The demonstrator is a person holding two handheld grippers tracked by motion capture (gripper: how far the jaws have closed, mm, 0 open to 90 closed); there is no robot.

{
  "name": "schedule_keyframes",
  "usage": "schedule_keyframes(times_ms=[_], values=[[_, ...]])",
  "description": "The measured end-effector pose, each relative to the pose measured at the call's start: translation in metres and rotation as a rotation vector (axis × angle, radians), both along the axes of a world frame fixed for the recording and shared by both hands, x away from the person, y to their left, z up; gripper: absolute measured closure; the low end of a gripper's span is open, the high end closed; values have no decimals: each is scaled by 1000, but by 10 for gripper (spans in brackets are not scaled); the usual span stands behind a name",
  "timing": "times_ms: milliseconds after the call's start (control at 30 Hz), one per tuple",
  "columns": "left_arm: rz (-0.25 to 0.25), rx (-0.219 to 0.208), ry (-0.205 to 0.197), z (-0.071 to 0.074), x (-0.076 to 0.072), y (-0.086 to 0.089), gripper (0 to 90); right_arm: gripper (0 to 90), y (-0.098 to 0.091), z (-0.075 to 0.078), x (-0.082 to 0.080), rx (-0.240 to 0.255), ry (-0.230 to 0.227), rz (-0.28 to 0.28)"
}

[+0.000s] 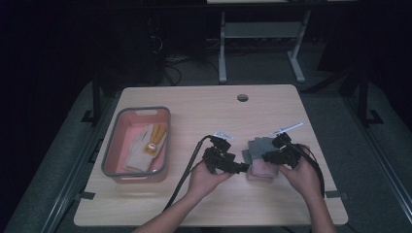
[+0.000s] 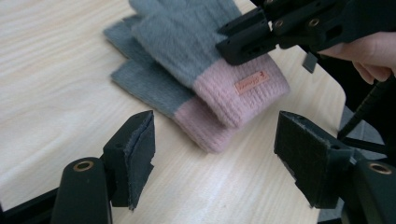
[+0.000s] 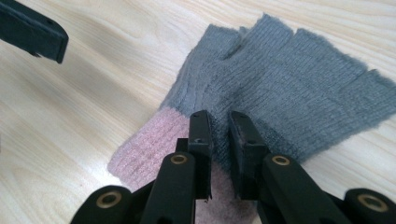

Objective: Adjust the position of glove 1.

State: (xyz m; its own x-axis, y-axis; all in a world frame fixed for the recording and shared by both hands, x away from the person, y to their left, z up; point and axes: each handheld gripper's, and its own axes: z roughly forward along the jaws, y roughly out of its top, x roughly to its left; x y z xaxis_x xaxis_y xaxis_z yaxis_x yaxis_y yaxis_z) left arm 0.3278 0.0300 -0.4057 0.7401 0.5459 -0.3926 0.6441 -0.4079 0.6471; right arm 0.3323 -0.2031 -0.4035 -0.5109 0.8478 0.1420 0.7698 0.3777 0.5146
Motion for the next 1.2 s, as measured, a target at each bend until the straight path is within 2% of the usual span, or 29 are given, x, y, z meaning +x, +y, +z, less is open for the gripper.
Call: schedule_keyframes(times_ms=[167, 267, 367, 433, 600, 733, 933, 1067, 1133, 1200], values=[[17, -8, -2, -1, 1, 2, 293, 800, 4, -5, 2, -3, 11, 10], [10, 11, -4, -2, 1, 2, 293, 800, 4, -7, 2, 0, 12, 9], [13, 9, -4, -3, 1, 2, 293, 801, 6, -11, 3, -3, 16, 9], [15, 7, -2, -4, 1, 2, 293, 802, 7, -13, 3, -5, 21, -1], [12, 10, 2, -7, 2, 1, 294, 810, 8, -10, 2, 13, 0, -28], [12, 9, 4, -8, 1, -1, 294, 811, 12, -12, 2, 25, 5, -41], [5, 18, 4, -9, 1, -3, 295, 767, 14, -25, 3, 36, 42, -64], [4, 26, 10, -12, 2, -5, 298, 745, 9, -19, 0, 51, 2, -64], [9, 20, 15, -13, 2, -6, 303, 750, 4, -16, -2, 75, 2, -69], [12, 17, 24, -15, 3, -8, 307, 755, 2, -16, -5, 69, 5, -67]])
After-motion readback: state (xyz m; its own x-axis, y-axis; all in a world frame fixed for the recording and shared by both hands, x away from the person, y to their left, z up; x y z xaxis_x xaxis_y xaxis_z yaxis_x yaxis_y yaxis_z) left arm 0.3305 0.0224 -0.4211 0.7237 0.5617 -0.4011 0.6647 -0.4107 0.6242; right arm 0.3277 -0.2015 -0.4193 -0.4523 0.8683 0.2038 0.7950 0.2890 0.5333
